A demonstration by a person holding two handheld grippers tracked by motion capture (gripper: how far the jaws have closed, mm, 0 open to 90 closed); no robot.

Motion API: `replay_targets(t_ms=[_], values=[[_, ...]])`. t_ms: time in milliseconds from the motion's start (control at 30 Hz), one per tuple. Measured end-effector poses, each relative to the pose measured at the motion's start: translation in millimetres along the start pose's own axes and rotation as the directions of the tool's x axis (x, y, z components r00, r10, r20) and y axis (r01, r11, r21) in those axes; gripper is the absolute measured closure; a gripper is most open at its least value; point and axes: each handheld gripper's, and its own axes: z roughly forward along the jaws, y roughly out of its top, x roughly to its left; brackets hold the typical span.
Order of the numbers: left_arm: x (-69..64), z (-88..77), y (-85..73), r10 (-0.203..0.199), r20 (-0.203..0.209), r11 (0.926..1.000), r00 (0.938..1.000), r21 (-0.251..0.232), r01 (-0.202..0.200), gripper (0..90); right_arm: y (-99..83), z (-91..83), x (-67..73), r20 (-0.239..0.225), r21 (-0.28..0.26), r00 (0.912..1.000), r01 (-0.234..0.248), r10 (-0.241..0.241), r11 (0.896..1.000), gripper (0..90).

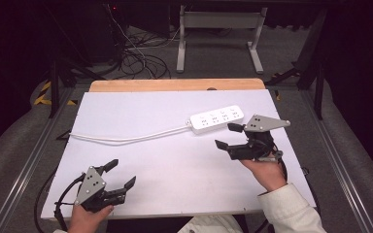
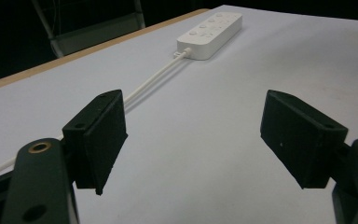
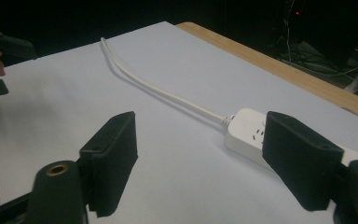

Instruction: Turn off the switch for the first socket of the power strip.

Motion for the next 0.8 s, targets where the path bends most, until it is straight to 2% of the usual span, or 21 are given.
replay_targets(t_ms=[167, 400, 500, 533, 567, 600, 700, 800], values=[[0.5, -0.1, 0.0, 0.004, -0.001, 1.0, 1.0, 0.002, -0.004, 22.9, -17.2, -8.9, 2.5, -0.021, -0.013, 0.9995, -0.022, 0.022, 1.0, 20.7], [-0.2, -0.1, -0.1, -0.003, 0.008, 1.0, 1.0, -0.002, 0.003, 22.8, -35.1, -10.0, 6.0, -0.062, -0.005, 0.9974, -0.038, 0.038, 0.999, 18.4], [-0.1, -0.3, -0.2, -0.003, 0.009, 1.0, 0.9999, -0.004, 0.003, 22.8, -44.8, -8.8, 6.9, -0.086, -0.006, 0.9949, -0.054, 0.053, 0.999, 17.1], [0.2, -0.3, -0.2, -0.006, 0.012, 1.0, 0.9999, -0.004, 0.006, 22.8, -52.2, -7.6, 6.5, -0.115, -0.004, 0.9908, -0.072, 0.071, 0.997, 16.8], [0.2, -0.3, -0.2, -0.006, 0.012, 1.0, 0.9999, -0.004, 0.006, 22.8, -52.2, -7.6, 6.5, -0.115, -0.004, 0.9908, -0.072, 0.071, 0.997, 16.8], [0.2, -0.2, -0.2, -0.004, 0.014, 1.0, 0.9999, -0.005, 0.005, 22.8, -59.8, -5.9, 5.6, -0.14, -0.011, 0.9861, -0.092, 0.09, 0.996, 16.0], [0.0, -0.7, 0.1, -0.002, 0.017, 1.0, 0.9998, -0.006, 0.002, 22.8, -66.7, -4.9, 5.4, -0.148, -0.019, 0.9842, -0.102, 0.098, 0.995, 14.7], [0.2, -1.0, 0.2, -0.001, 0.018, 1.0, 0.9998, -0.006, 0.001, 22.8, -77.8, -3.7, 7.1, -0.13, -0.044, 0.9893, -0.074, 0.068, 0.996, 11.2]])
